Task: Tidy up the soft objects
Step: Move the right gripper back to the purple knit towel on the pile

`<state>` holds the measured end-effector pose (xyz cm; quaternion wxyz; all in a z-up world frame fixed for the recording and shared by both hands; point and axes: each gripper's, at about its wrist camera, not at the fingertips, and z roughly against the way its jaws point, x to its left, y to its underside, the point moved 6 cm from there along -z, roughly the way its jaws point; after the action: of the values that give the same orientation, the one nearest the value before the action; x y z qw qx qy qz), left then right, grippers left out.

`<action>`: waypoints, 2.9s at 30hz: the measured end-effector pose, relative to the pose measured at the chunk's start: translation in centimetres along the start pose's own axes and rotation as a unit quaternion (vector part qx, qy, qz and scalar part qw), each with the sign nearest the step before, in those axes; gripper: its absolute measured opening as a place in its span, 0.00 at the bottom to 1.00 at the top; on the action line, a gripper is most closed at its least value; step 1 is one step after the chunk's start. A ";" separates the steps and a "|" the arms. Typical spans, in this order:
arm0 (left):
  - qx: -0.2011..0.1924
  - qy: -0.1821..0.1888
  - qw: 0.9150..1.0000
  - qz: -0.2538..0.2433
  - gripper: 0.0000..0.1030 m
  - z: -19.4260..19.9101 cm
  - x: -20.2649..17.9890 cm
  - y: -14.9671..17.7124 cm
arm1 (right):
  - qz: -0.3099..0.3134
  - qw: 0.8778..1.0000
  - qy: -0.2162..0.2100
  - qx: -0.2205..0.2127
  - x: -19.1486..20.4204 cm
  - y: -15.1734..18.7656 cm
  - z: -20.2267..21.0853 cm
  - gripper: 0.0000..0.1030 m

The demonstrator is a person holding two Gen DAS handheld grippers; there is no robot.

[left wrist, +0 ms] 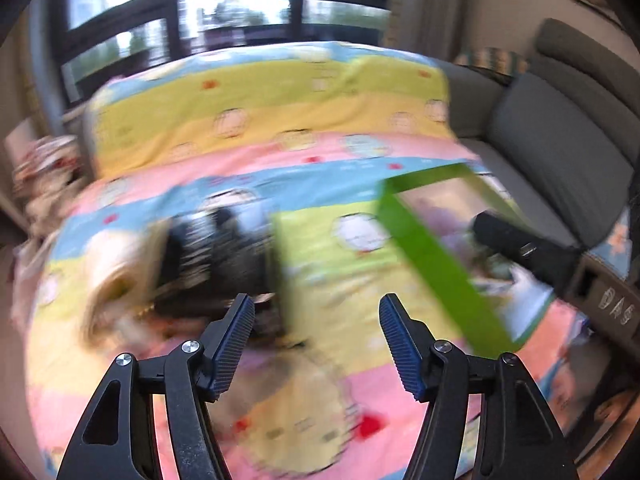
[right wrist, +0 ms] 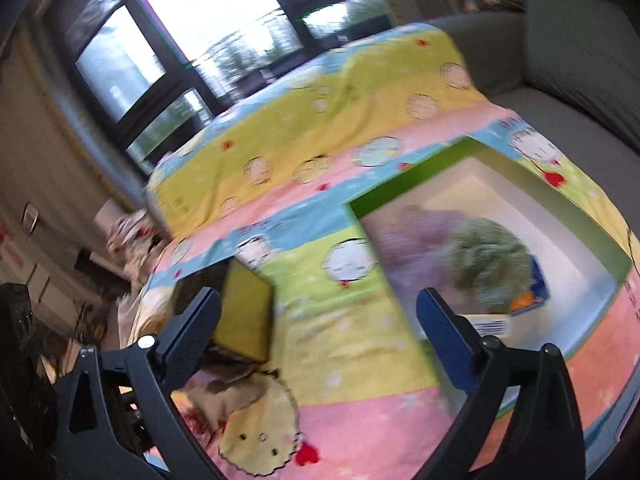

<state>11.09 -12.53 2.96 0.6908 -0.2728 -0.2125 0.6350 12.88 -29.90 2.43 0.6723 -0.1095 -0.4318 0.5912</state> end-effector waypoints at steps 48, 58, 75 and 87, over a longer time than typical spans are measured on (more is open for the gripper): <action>0.044 -0.047 0.978 0.197 0.66 1.0 17.1 11.3 | 0.118 0.976 -0.145 0.108 12.5 10.1 -6.5 0.06; 0.053 -0.041 0.978 0.199 0.66 0.6 16.6 11.4 | 0.101 0.977 -0.119 0.145 11.4 10.3 -8.7 0.66; 0.053 -0.038 0.975 0.212 0.66 0.5 17.1 11.4 | 0.074 0.978 -0.166 0.107 11.9 8.2 -5.9 0.05; 0.047 0.000 0.976 0.212 0.66 0.8 14.1 10.0 | 0.090 0.988 -0.126 0.021 8.8 3.0 3.4 0.05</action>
<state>4.39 2.03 -3.67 0.5520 -0.2791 -0.1200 0.7765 7.76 -22.50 6.43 0.5588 -0.0586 -0.4890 0.6673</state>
